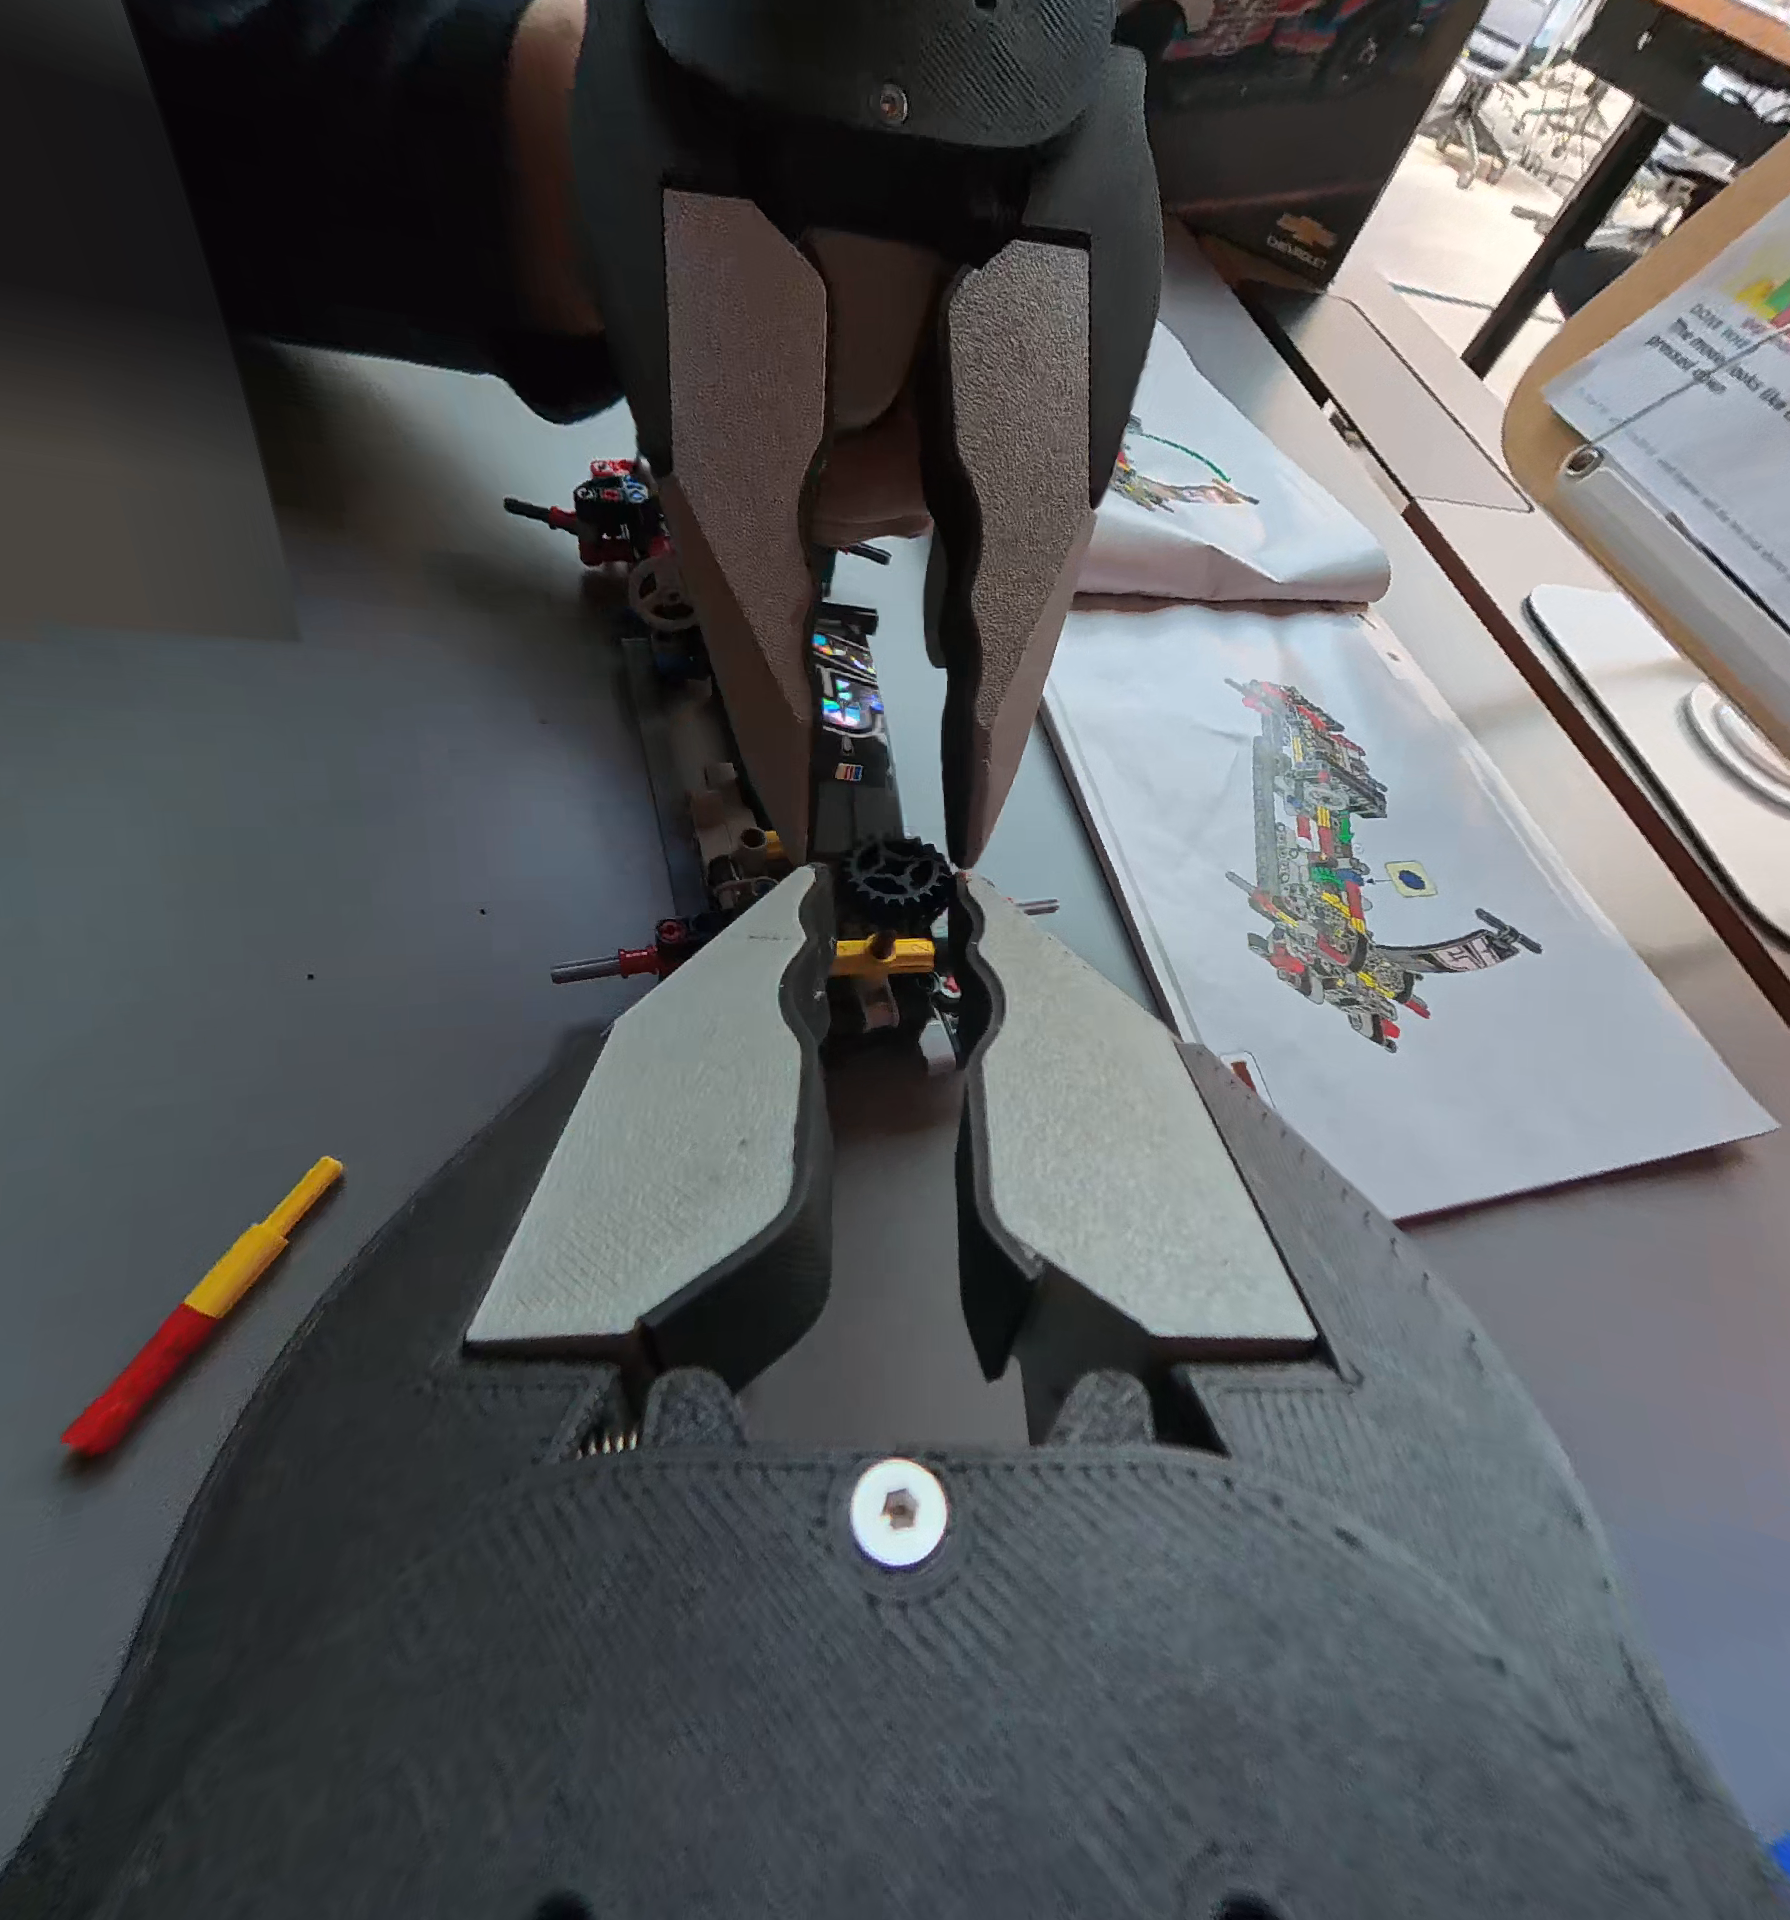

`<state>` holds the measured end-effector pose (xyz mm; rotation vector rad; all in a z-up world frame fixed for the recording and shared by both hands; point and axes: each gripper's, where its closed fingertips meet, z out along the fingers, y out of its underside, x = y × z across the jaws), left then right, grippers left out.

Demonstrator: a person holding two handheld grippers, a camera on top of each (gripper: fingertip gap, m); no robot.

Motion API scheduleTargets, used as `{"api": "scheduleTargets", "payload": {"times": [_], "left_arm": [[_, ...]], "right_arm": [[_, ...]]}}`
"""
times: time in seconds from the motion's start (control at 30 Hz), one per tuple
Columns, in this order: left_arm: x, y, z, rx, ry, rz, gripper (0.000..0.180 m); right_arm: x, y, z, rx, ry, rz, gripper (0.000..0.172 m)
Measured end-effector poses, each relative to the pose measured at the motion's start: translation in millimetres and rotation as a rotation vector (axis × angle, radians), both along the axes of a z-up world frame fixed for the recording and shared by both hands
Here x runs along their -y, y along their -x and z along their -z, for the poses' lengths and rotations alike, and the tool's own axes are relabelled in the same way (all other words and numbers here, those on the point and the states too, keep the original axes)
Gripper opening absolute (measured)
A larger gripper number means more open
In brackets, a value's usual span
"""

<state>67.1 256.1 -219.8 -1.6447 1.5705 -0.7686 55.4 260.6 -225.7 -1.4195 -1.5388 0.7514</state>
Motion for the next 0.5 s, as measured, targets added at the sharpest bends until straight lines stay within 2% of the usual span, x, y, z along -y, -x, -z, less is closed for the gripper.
{"api": "scheduleTargets", "payload": {"times": [0.2, 0.5], "left_arm": [[4.2, 0.6, -4.1, 0.022, -0.023, 0.057, 0.015], [4.5, 2.5, -5.6, 0.034, -0.016, 0.070, 0.014]], "right_arm": [[6.3, 0.4, -4.7, -0.034, -0.038, -0.051, 0.018], [6.6, 2.6, -6.2, -0.069, -0.057, -0.051, 0.018]]}}
